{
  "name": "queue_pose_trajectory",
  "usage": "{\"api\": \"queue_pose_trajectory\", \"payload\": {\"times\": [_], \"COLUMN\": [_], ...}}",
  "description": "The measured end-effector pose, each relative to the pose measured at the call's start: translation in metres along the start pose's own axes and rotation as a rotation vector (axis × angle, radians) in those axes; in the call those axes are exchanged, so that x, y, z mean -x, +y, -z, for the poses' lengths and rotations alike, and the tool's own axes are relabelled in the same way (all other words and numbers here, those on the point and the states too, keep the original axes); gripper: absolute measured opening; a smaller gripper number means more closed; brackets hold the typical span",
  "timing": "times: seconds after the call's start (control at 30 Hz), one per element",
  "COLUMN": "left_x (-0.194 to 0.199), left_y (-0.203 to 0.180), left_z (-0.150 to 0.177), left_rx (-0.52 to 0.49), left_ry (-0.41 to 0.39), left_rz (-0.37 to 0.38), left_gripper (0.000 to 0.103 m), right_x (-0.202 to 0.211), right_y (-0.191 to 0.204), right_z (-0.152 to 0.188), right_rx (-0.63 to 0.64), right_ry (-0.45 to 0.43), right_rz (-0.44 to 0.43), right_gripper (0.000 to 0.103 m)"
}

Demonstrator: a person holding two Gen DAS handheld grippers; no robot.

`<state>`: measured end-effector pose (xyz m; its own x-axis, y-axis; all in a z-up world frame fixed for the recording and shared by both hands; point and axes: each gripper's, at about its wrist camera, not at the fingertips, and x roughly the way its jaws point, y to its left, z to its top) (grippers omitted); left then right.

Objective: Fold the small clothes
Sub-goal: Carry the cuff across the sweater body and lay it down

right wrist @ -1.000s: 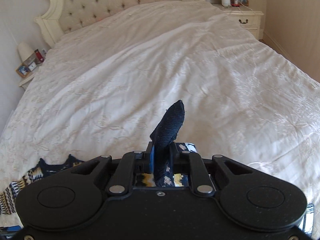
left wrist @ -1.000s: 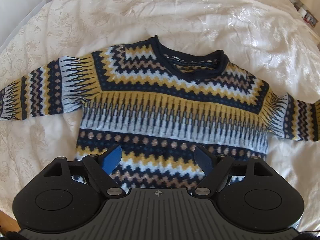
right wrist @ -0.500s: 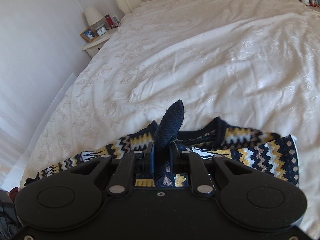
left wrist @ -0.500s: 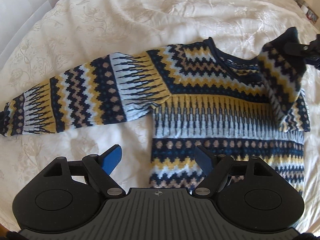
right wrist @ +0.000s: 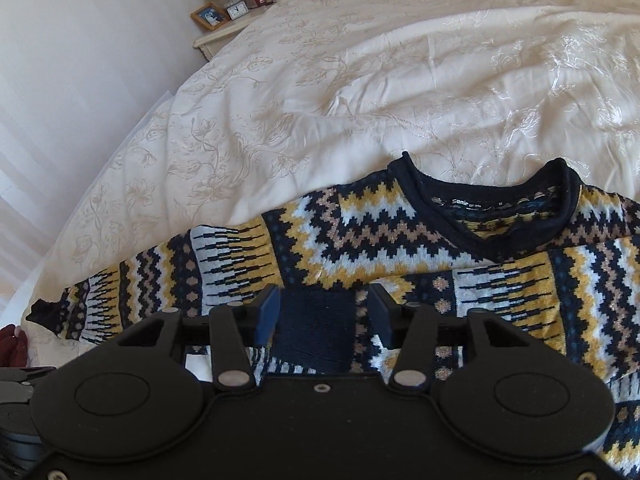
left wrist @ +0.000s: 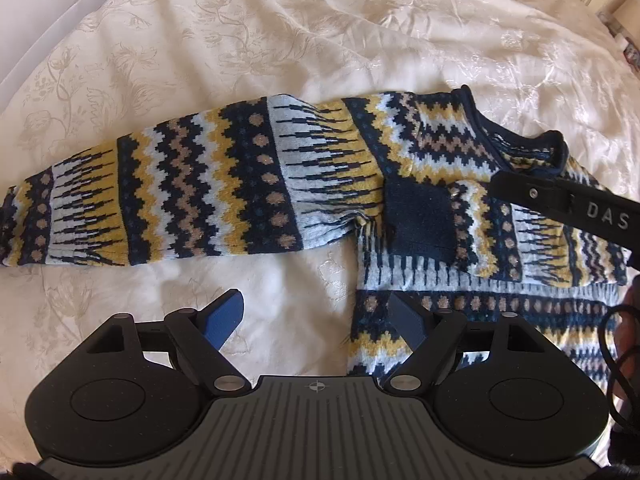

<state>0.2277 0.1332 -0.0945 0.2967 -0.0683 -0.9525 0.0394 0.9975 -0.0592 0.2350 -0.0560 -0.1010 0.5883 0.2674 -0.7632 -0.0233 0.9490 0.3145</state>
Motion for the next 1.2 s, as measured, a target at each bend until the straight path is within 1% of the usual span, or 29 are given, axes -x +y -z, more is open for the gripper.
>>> {"api": "queue_pose_trajectory", "payload": {"times": [0.1,0.33,0.47,0.6,0.7,0.8,0.83,0.87,0.93,1.07,1.2], "left_x": [-0.006,-0.024,-0.037,-0.056,-0.075,-0.106,-0.114,-0.117,-0.12,-0.121,-0.123], "left_y": [-0.008,-0.046,-0.076,-0.1,-0.11,-0.109,-0.106,-0.103,-0.101,-0.101,-0.102], "left_z": [-0.004,-0.021,-0.032,-0.03,-0.027,-0.021,-0.019,-0.017,-0.016,-0.018,-0.019], "left_rx": [-0.011,-0.059,-0.101,-0.136,-0.142,-0.132,-0.116,-0.102,-0.084,-0.081,-0.073], "left_ry": [0.002,0.002,-0.001,-0.006,0.001,0.072,0.079,0.068,0.063,0.074,0.081], "left_rz": [0.021,0.048,0.044,0.022,-0.027,-0.12,-0.115,-0.109,-0.117,-0.131,-0.145], "left_gripper": [0.079,0.079,0.079,0.079,0.079,0.081,0.083,0.087,0.091,0.092,0.096], "right_x": [0.009,0.035,0.049,0.062,0.07,0.075,0.075,0.075,0.073,0.063,0.045], "right_y": [-0.018,-0.082,-0.119,-0.159,-0.186,-0.213,-0.222,-0.23,-0.248,-0.279,-0.314], "right_z": [0.005,0.025,0.033,0.035,0.03,0.02,0.017,0.013,0.003,-0.014,-0.025], "right_rx": [-0.028,-0.113,-0.167,-0.218,-0.244,-0.262,-0.267,-0.273,-0.286,-0.324,-0.385], "right_ry": [0.007,0.024,0.028,0.023,0.009,-0.008,-0.014,-0.019,-0.03,-0.048,-0.04], "right_rz": [0.028,0.176,0.254,0.312,0.347,0.371,0.377,0.383,0.39,0.395,0.414], "right_gripper": [0.058,0.058,0.058,0.058,0.058,0.058,0.058,0.058,0.058,0.058,0.058]}}
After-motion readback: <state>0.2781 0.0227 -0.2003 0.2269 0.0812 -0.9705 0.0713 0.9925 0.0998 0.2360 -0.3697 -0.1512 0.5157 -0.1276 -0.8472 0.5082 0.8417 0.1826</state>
